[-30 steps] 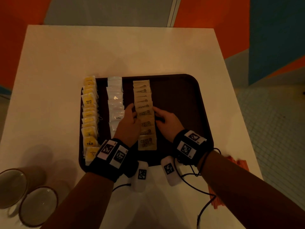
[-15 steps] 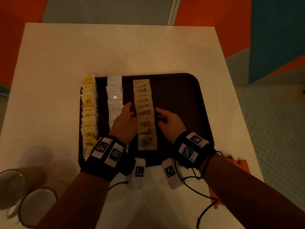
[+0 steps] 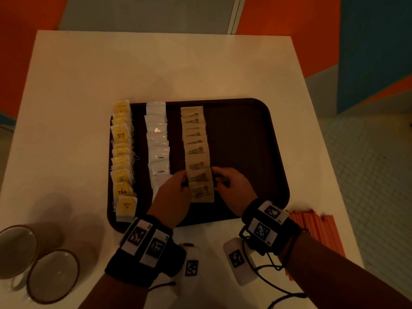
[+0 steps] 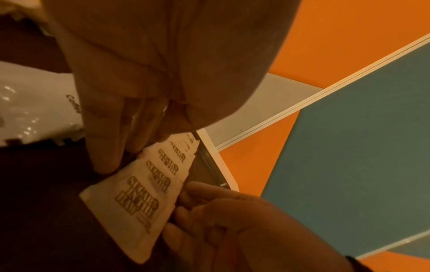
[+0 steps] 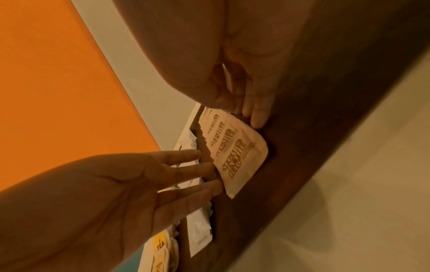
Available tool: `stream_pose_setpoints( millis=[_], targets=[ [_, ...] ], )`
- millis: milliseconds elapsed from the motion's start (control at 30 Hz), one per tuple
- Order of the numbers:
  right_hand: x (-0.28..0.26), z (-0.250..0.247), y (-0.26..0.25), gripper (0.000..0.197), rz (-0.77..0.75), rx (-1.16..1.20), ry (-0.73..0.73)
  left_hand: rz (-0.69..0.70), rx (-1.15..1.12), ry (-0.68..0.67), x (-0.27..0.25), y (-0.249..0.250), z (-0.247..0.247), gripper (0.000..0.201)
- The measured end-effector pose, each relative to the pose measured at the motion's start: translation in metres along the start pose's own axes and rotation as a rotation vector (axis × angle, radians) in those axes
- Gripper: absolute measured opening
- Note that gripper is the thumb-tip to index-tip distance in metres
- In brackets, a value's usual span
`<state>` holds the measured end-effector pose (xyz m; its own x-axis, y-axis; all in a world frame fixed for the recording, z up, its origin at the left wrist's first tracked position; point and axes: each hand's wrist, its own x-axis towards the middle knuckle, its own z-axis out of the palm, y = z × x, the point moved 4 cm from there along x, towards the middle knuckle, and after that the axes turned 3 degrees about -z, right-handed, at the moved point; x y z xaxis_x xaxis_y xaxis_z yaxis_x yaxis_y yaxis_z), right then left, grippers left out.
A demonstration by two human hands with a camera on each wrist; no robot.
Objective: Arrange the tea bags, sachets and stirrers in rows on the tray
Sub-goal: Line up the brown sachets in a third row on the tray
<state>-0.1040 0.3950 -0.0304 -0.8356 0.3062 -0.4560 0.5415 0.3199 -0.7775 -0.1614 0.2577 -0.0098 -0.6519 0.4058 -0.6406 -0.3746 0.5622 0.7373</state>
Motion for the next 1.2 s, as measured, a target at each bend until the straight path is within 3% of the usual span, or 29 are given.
stream_pose_setpoints(
  millis=[333,667,900,1100,1200],
  targets=[
    [-0.009,0.001,0.012,0.014,0.071,-0.139,-0.022,-0.088,-0.052,0.053,-0.009,-0.011,0.005,0.043],
    [-0.004,0.000,0.014,0.010,0.051,-0.186,-0.013,-0.051,-0.004,0.095,-0.008,-0.007,0.001,0.039],
    [0.045,-0.029,-0.013,0.034,0.002,-0.083,0.041,0.096,0.078,0.149,0.022,0.056,-0.029,0.035],
    [0.089,-0.032,-0.049,0.048,-0.036,-0.032,-0.040,0.009,0.033,0.121,0.067,0.078,-0.036,0.042],
    [0.090,-0.027,-0.055,0.043,-0.058,0.028,-0.053,0.043,0.013,0.067,0.074,0.075,-0.035,0.019]
  ],
)
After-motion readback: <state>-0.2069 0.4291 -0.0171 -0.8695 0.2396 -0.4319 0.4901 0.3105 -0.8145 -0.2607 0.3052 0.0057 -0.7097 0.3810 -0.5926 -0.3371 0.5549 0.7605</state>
